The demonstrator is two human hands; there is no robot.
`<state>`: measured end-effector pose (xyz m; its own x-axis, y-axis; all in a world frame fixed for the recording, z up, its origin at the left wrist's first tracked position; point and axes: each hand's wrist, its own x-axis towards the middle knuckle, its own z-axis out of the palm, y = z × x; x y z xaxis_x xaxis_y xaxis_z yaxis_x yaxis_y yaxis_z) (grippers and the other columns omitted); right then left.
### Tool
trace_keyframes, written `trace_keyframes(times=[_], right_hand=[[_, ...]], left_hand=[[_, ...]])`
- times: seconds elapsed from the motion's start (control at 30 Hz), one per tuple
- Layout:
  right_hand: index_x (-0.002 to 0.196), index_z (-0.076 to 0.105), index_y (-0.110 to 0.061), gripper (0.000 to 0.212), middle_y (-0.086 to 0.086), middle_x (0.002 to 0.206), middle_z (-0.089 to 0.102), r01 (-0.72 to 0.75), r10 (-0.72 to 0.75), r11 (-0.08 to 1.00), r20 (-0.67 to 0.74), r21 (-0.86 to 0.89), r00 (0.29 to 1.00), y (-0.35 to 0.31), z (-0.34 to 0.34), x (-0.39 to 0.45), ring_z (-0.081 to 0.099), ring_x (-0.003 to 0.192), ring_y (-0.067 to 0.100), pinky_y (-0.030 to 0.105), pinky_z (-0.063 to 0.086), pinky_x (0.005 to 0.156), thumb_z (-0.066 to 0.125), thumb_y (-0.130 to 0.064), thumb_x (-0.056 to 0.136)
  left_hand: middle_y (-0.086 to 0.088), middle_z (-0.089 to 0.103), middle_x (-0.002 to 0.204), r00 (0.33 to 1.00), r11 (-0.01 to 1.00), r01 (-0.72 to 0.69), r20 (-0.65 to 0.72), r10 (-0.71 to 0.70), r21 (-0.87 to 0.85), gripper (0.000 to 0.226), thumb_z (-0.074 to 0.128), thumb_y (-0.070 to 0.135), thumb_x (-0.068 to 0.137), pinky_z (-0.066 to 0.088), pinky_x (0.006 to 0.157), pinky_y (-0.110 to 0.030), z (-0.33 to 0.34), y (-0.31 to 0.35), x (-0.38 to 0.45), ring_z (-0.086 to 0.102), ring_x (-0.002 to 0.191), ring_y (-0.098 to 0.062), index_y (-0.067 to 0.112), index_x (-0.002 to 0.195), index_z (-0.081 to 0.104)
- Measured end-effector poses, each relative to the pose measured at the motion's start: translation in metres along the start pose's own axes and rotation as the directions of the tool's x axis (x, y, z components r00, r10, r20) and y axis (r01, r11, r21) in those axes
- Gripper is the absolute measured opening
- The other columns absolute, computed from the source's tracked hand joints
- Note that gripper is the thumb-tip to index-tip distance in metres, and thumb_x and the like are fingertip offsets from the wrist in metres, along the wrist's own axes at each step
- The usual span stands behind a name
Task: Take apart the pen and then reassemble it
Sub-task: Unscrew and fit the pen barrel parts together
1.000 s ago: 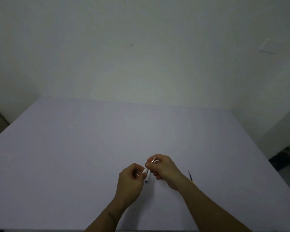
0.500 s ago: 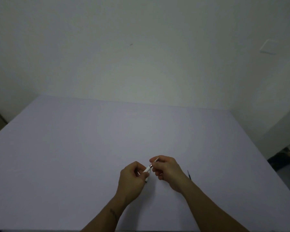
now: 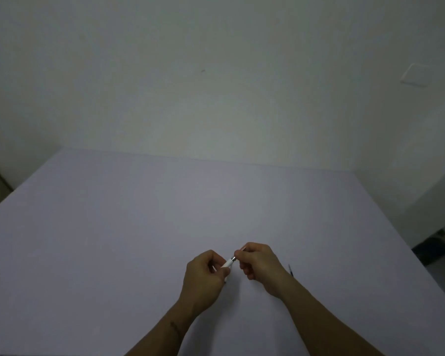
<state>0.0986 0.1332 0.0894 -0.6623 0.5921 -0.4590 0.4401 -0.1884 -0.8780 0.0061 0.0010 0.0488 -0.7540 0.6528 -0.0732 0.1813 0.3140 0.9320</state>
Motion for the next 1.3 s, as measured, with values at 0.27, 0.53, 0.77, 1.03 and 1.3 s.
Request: trace_keyframes(times=[0.27, 0.53, 0.77, 1.03, 1.3], right_hand=[[0.072, 0.068, -0.009, 0.013, 0.001, 0.055, 0.057, 0.062, -0.063, 0.996, -0.011, -0.064, 0.998, -0.003, -0.006, -0.001, 0.047, 0.05, 0.013, 0.024, 0.039, 0.047, 0.068, -0.011, 0.085], [0.084, 0.074, -0.013, 0.007, -0.001, 0.061, 0.063, 0.063, -0.063, 0.996, -0.005, -0.07, 0.998, 0.001, -0.008, -0.003, 0.054, 0.057, 0.014, 0.024, 0.043, 0.05, 0.068, -0.014, 0.086], [0.064, 0.065, -0.012, 0.021, -0.003, 0.05, 0.052, 0.084, -0.086, 0.976, -0.002, -0.201, 0.996, -0.002, -0.004, 0.0, 0.046, 0.049, 0.011, 0.022, 0.038, 0.047, 0.069, -0.019, 0.083], [0.084, 0.075, -0.013, 0.007, -0.002, 0.059, 0.063, 0.096, -0.095, 0.994, 0.007, -0.051, 0.995, 0.005, -0.002, 0.002, 0.052, 0.051, 0.011, 0.024, 0.044, 0.05, 0.069, -0.01, 0.083], [0.066, 0.064, -0.013, 0.027, -0.001, 0.051, 0.05, 0.048, -0.057, 0.992, -0.081, -0.113, 0.995, 0.011, 0.005, 0.006, 0.046, 0.046, 0.011, 0.023, 0.04, 0.047, 0.071, -0.032, 0.084]], left_hand=[[0.013, 0.064, 0.063, 0.999, 1.0, -0.016, 0.028, 0.015, 0.015, 0.016, 0.076, 0.019, 0.076, 0.041, 0.044, -0.01, 0.001, 0.004, 0.002, 0.055, 0.053, 0.001, 0.026, 0.066, 0.065], [0.016, 0.065, 0.066, 0.999, 1.0, -0.007, 0.039, 0.006, 0.018, 0.017, 0.076, 0.017, 0.075, 0.043, 0.045, -0.008, -0.002, 0.004, 0.003, 0.057, 0.054, 0.002, 0.026, 0.066, 0.065], [0.015, 0.065, 0.069, 0.999, 0.998, -0.002, 0.051, -0.001, 0.056, 0.014, 0.076, 0.02, 0.074, 0.044, 0.05, -0.018, -0.005, 0.002, 0.002, 0.054, 0.054, -0.001, 0.026, 0.066, 0.065], [0.011, 0.065, 0.063, 0.999, 0.998, 0.021, 0.031, -0.023, 0.053, 0.017, 0.077, 0.019, 0.075, 0.043, 0.048, -0.014, -0.008, 0.005, 0.004, 0.056, 0.054, 0.001, 0.027, 0.066, 0.066], [0.009, 0.065, 0.064, 0.998, 0.999, 0.029, 0.054, -0.031, 0.041, 0.017, 0.077, 0.017, 0.075, 0.044, 0.051, -0.017, -0.008, 0.006, 0.002, 0.055, 0.053, -0.001, 0.026, 0.066, 0.066]])
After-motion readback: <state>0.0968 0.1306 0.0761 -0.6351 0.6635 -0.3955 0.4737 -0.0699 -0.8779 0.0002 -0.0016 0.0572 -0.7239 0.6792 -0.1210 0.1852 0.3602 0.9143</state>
